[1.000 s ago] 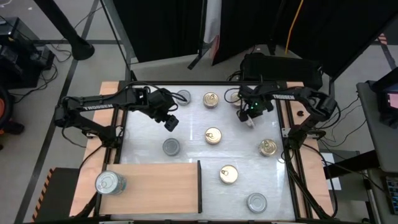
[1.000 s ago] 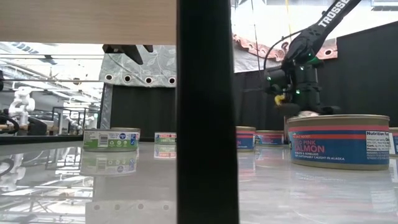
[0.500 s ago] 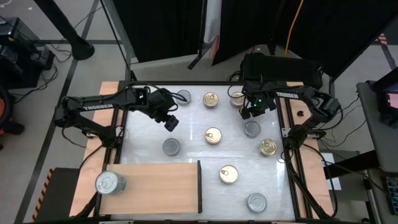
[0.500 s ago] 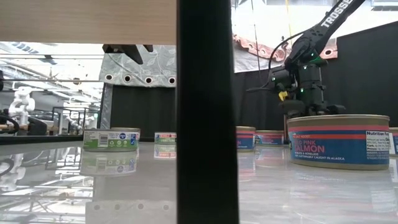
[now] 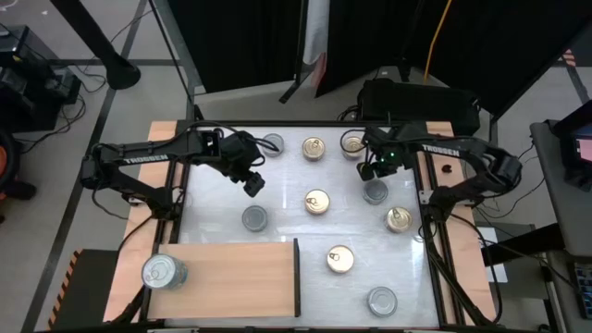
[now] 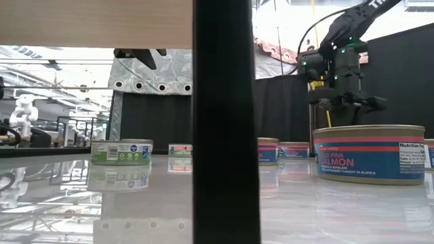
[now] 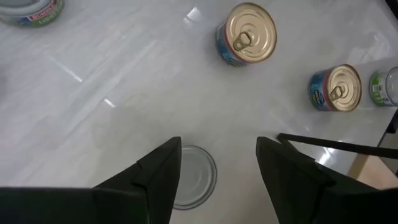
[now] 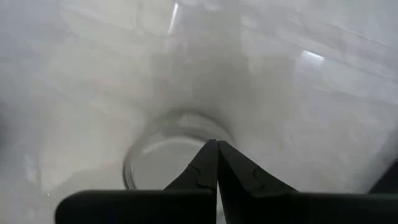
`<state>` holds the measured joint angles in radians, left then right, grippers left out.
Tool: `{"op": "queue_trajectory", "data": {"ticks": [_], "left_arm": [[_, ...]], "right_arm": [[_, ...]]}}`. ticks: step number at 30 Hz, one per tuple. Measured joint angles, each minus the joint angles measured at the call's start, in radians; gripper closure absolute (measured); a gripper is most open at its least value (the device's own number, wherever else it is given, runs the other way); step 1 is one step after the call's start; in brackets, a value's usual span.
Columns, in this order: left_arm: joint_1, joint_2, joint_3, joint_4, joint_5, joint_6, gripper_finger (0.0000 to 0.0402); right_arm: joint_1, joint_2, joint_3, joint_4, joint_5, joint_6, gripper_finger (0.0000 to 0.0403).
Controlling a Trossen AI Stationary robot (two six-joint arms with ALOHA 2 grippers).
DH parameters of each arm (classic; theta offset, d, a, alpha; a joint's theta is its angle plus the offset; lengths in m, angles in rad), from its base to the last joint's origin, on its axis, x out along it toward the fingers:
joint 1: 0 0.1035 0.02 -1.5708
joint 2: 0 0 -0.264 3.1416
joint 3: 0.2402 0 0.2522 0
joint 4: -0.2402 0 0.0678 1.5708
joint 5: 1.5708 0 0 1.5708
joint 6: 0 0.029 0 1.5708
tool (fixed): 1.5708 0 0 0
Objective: Stack canned seafood by type on shelf
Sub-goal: Put the green tuna can on the shelf
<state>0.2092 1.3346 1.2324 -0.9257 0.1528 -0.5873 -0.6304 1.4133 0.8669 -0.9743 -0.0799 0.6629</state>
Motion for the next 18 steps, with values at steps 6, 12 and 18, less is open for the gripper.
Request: {"op": "queue_trajectory", "data": {"ticks": [6,12,18], "left_arm": [[0.0,0.0,0.0,0.0,0.0,0.004,0.0187],[0.0,0.0,0.0,0.0,0.0,-0.006,0.0187],[0.0,0.0,0.0,0.0,0.0,-0.005,0.0187]], "right_arm": [[-0.001,0.058,0.0,0.02,-0.03,0.006,0.0403],[0.004,0.074,0.0,0.029,-0.03,0.006,0.0403],[0.004,0.092,0.003,0.038,-0.03,0.004,0.0403]]}}
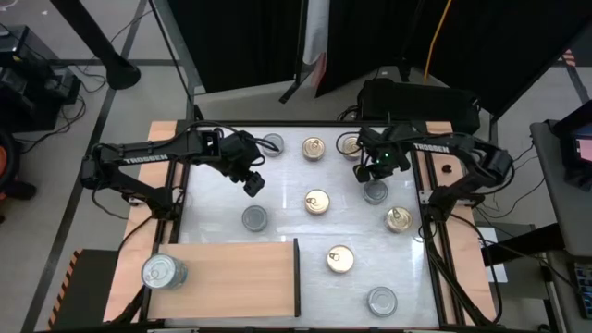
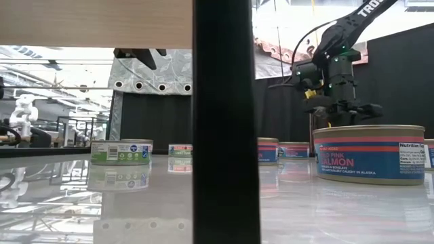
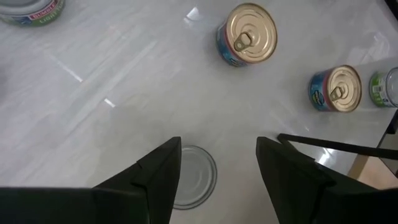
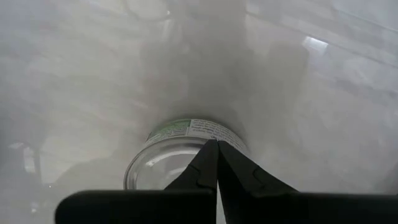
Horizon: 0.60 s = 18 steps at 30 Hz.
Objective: Stack canned seafood by type on shelf
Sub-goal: Put the green tuna can on the shelf
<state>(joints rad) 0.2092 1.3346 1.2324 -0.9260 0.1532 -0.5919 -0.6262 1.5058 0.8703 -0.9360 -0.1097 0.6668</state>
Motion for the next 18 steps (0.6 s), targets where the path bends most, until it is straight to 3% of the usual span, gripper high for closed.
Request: {"op": "queue_trajectory", "data": {"ticks": [18], "left_arm": [[0.0,0.0,0.0,0.001,0.0,-0.004,0.0187]], "right_arm": [[-0.01,0.179,0.002,0.146,-0.042,-0.023,0.0403]]}}
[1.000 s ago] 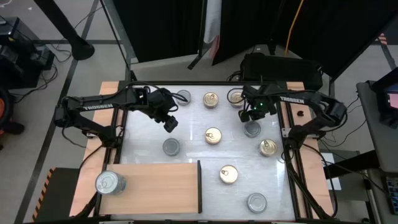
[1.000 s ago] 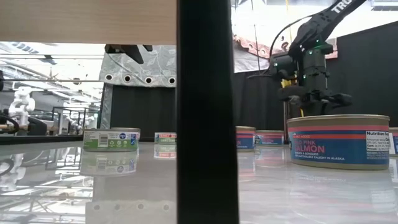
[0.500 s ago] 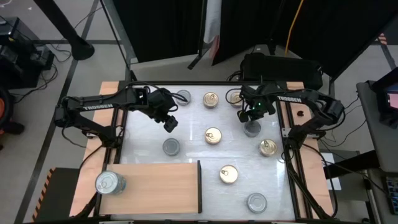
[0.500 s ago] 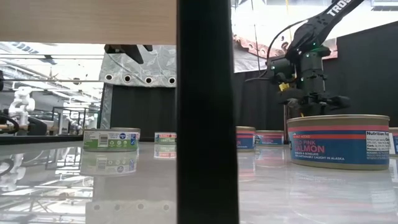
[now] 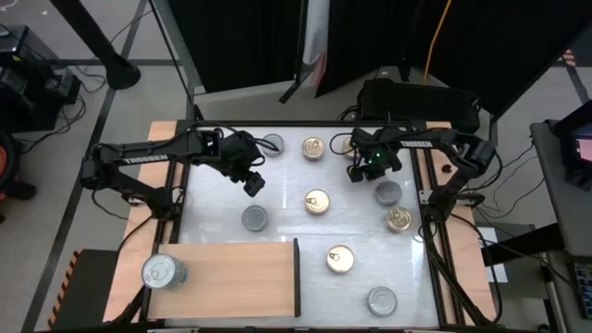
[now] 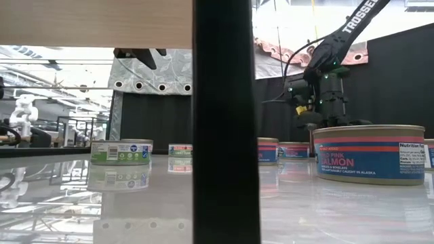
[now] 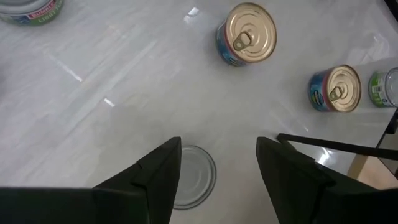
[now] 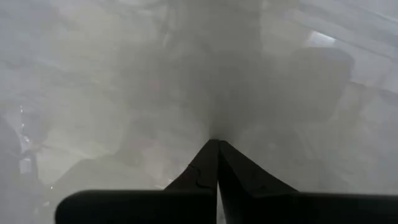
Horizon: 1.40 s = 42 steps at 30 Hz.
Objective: Stack canned seafood by type on shelf
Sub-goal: Put the green tuna can on the shelf
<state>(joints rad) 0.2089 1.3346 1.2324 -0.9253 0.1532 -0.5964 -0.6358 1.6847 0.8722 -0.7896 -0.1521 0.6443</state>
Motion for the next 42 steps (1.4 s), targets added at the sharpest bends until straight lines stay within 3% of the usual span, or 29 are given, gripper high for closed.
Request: {"op": "queue_trajectory", "data": {"ticks": [6,15,19,31,42], "left_arm": [[0.0,0.0,0.0,0.0,0.0,-0.024,0.0187],[0.0,0.0,0.0,0.0,0.0,-0.026,0.0187],[0.0,0.0,0.0,0.0,0.0,-0.003,0.0187],[0.0,0.0,0.0,0.0,0.0,0.008,0.0187],[0.0,0.0,0.0,0.0,0.0,0.009,0.0187]], "right_arm": [[0.004,-0.059,0.009,-0.026,0.006,-0.034,0.0403],[0.062,-0.308,0.03,-0.308,0.012,-0.058,0.0403],[0.075,-0.354,0.012,-0.329,0.027,-0.033,0.0403],[0.084,-0.345,-0.109,-0.197,0.022,0.002,0.0403],[0.084,-0.344,-0.118,-0.163,0.024,0.007,0.0403]]}}
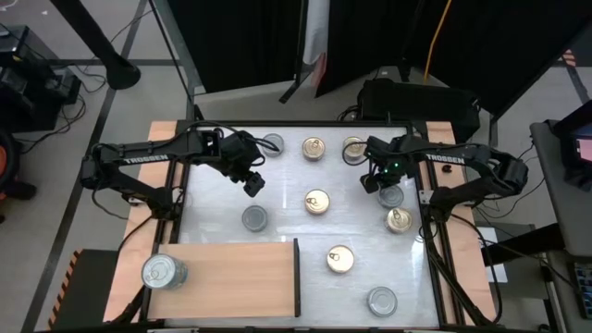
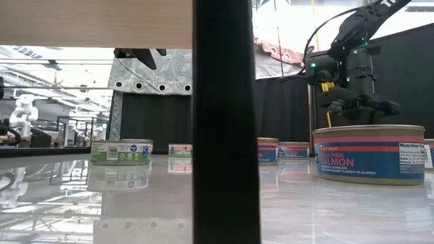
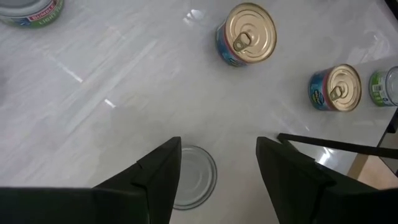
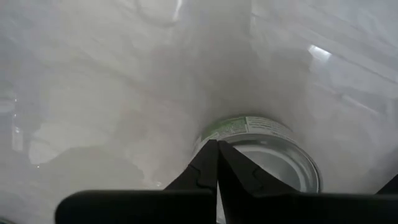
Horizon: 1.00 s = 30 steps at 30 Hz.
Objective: Stack canned seafood by type on shelf
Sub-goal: Put the green tuna can on the shelf
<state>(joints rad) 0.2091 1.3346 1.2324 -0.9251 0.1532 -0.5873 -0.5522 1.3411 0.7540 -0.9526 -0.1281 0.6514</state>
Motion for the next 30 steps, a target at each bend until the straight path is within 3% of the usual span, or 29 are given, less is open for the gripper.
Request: {"op": "queue_trajectory", "data": {"ticks": [21,30], "left_arm": [[0.0,0.0,0.0,0.0,0.0,-0.001,0.0187],[0.0,0.0,0.0,0.001,-0.011,-0.001,0.0187]], "right_arm": [[0.001,0.198,0.001,0.12,-0.008,-0.06,0.0403],[0.001,0.206,0.003,0.125,-0.009,-0.053,0.0403]]}}
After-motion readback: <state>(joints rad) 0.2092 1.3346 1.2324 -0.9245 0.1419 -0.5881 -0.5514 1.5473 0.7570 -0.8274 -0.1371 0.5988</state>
